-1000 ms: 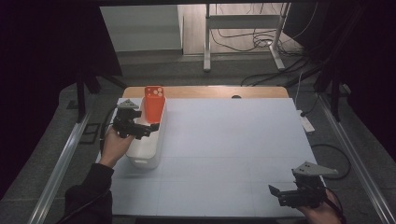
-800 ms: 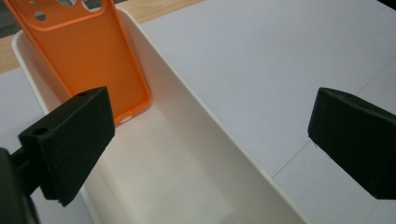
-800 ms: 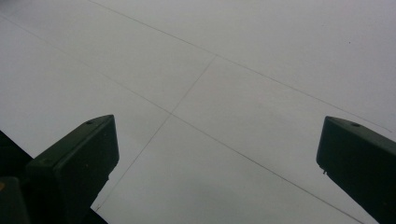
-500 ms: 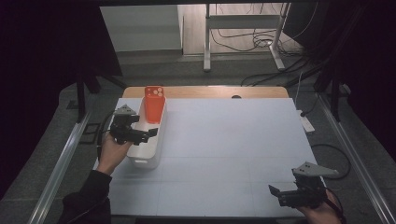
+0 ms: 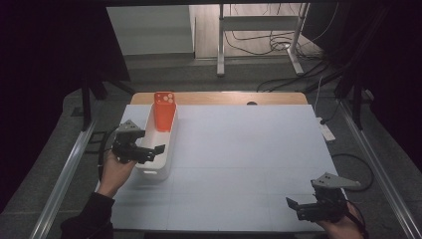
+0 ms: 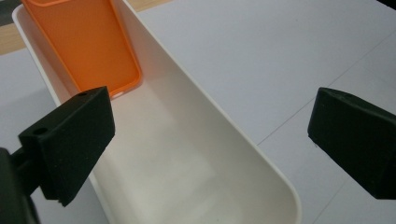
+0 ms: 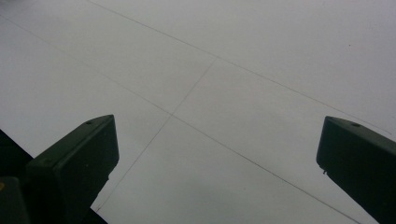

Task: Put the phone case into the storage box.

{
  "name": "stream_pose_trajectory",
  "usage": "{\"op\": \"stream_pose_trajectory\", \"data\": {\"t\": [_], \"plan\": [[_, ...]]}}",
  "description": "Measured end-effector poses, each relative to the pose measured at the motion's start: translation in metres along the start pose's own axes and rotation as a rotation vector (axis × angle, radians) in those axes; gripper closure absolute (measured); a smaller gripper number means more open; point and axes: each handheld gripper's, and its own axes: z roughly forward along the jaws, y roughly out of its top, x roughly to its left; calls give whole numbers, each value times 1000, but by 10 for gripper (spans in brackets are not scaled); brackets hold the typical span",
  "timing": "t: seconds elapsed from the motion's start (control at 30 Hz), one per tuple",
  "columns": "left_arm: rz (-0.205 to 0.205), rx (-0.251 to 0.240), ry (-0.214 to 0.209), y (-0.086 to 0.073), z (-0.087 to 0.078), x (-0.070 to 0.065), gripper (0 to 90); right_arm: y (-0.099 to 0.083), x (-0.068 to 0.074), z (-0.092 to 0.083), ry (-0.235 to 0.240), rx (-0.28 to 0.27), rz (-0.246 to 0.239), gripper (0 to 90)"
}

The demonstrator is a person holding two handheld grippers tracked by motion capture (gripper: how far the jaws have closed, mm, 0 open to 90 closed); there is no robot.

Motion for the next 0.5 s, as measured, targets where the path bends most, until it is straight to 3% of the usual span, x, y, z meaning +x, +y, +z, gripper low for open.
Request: {"op": "stream_pose_trajectory", "data": {"t": [0.5], "plan": [[2, -7, -6, -10, -10, -10, 15, 0, 0, 0, 2, 1, -1, 0]]}}
